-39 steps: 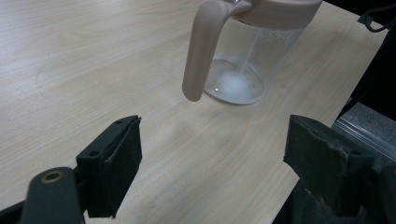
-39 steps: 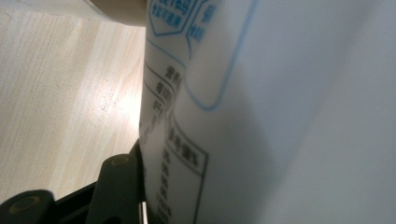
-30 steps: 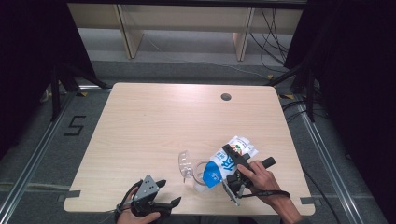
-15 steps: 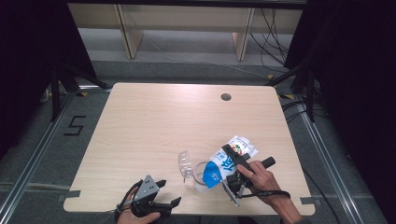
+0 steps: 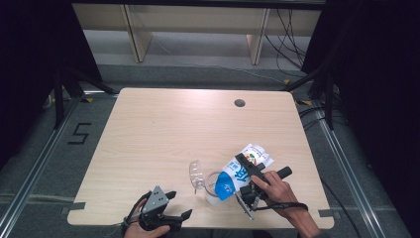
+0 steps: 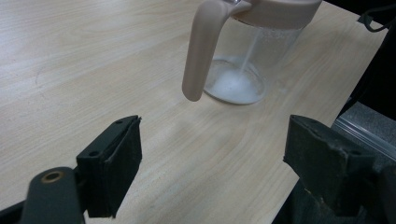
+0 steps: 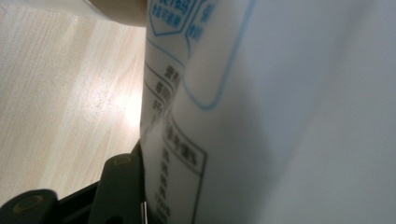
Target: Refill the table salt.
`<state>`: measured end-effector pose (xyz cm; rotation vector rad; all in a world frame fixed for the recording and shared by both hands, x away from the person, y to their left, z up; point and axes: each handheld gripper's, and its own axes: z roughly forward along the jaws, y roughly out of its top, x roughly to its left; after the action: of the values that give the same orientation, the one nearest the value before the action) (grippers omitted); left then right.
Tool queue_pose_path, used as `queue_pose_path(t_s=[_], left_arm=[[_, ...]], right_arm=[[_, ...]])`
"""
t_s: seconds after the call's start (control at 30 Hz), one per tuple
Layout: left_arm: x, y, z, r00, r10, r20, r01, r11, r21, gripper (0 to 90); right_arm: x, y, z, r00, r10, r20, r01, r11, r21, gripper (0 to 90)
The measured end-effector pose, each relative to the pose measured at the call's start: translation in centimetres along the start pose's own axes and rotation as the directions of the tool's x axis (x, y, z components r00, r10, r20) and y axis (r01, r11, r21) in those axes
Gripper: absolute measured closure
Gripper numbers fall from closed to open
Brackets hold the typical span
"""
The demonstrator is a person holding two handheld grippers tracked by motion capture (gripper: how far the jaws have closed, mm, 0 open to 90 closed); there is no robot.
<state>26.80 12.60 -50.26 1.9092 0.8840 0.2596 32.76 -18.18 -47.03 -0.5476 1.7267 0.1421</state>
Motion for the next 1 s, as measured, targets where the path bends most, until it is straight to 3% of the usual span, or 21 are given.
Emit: queue_pose_path(t_s=[0.23, 0.27, 0.43, 0.53, 0.63, 0.67, 0.83, 0.87, 0.9, 0.93, 1.0], left_arm=[[0.01, 0.0, -0.01, 1.0, 0.001, 0.0, -0.001, 1.0, 0.001, 18.4], [0.01, 0.0, 0.0, 1.0, 0.0, 0.0, 0.0, 1.0, 0.0, 18.5], [0.02, 0.01, 0.0, 1.0, 0.0, 0.0, 0.0, 1.0, 0.001, 18.5], [0.0, 0.0, -0.01, 1.0, 0.001, 0.001, -0.001, 1.0, 0.0, 18.5], [0.01, 0.0, 0.01, 1.0, -0.002, 0.0, 0.002, 1.0, 0.0, 18.5], [0.0, 0.0, 0.0, 1.0, -0.001, 0.0, 0.001, 1.0, -0.001, 18.5], [0.0, -0.01, 0.02, 1.0, -0.002, 0.0, 0.002, 1.0, -0.001, 18.5], [-0.04, -0.02, -0.01, 1.0, -0.003, -0.003, 0.003, 1.0, 0.002, 18.4], [0.1, 0.03, -0.01, 0.9997, 0.024, 0.005, -0.024, 0.9997, 0.002, 18.5], [-0.03, -0.02, 0.03, 1.0, -0.002, -0.003, 0.002, 1.0, -0.002, 18.5], [0.04, 0.0, -0.01, 1.0, 0.002, -0.001, -0.002, 1.0, 0.005, 18.5]], right_arm=[[-0.2, 0.04, -0.02, 0.9995, -0.031, 0.009, 0.031, 1.0, -0.003, 48.8], [0.01, -0.01, -0.05, 1.0, -0.002, 0.0, 0.002, 1.0, 0.005, 48.9], [-0.04, -0.12, -0.11, 0.9998, -0.017, -0.005, 0.017, 1.0, 0.015, 49.1], [0.15, -0.08, -0.17, 0.9999, 0.012, 0.002, -0.012, 1.0, 0.026, 49.1], [0.15, -0.09, -0.21, 0.9999, 0.012, 0.002, -0.012, 1.0, 0.028, 49.1], [-0.04, -0.06, -0.17, 0.9999, -0.015, 0.008, 0.014, 1.0, 0.018, 49.1], [-0.38, -0.06, 0.0, 0.9985, -0.052, 0.019, 0.052, 0.999, -0.007, 49.2], [-0.33, -0.07, -0.04, 0.9988, -0.047, 0.016, 0.047, 0.999, -0.003, 49.2], [-0.24, -0.09, -0.15, 0.9993, -0.035, 0.012, 0.035, 0.999, 0.011, 49.2], [-0.06, -0.14, -0.19, 0.9999, -0.013, 0.004, 0.013, 1.0, 0.021, 49.3], [-0.25, -0.17, -0.09, 0.9993, -0.035, 0.007, 0.035, 0.999, 0.012, 49.3]])
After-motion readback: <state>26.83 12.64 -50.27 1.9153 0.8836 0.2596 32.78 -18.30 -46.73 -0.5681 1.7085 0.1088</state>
